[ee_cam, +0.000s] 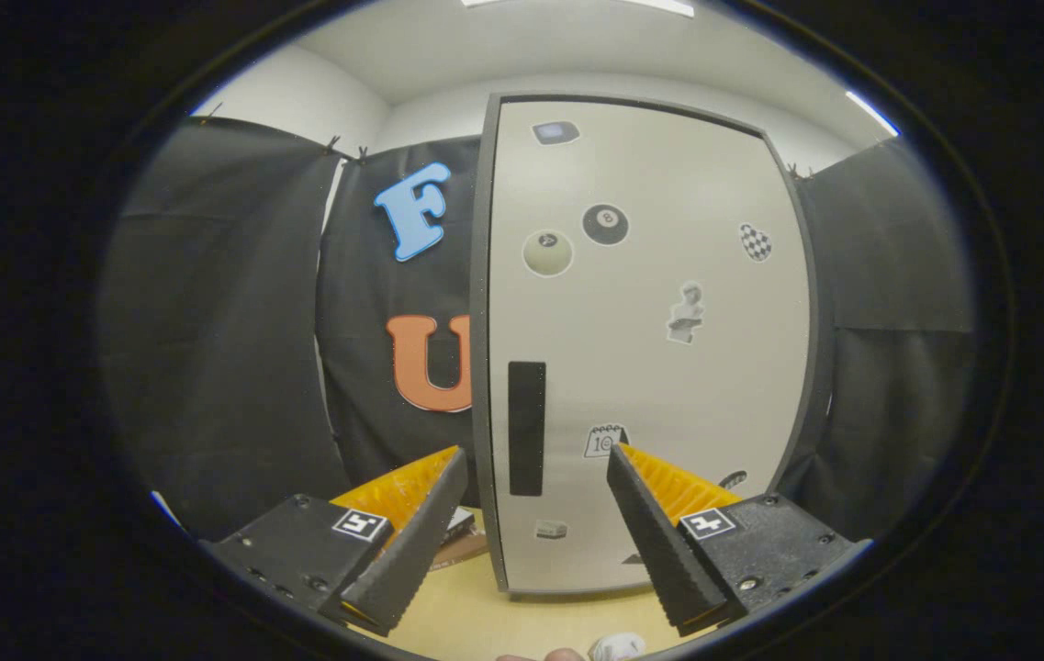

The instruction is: Open the shoe cabinet door, grab the shoes and put them into the shoe cabinet, then close the shoe cabinet door.

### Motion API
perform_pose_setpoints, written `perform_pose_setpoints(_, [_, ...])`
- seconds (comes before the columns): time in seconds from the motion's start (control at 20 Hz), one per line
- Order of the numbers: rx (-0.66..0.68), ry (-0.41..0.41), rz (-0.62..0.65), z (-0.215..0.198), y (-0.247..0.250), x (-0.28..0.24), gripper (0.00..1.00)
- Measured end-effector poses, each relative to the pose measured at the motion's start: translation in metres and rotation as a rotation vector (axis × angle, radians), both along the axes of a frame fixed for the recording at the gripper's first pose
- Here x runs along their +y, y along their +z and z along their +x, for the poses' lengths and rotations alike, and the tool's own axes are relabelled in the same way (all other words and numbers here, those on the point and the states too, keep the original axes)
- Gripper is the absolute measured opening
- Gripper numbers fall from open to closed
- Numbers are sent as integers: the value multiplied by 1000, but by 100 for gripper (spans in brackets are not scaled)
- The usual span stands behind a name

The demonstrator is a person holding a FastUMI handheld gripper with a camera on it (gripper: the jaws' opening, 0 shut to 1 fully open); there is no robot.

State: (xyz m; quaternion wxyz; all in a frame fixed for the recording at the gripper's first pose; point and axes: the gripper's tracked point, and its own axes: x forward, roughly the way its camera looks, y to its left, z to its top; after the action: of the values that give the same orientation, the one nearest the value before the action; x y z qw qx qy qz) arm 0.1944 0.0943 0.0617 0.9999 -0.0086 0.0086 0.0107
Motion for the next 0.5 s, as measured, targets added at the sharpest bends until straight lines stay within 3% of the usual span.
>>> perform_pose_setpoints(0.5, [-5,-24,17,78,3,4,100])
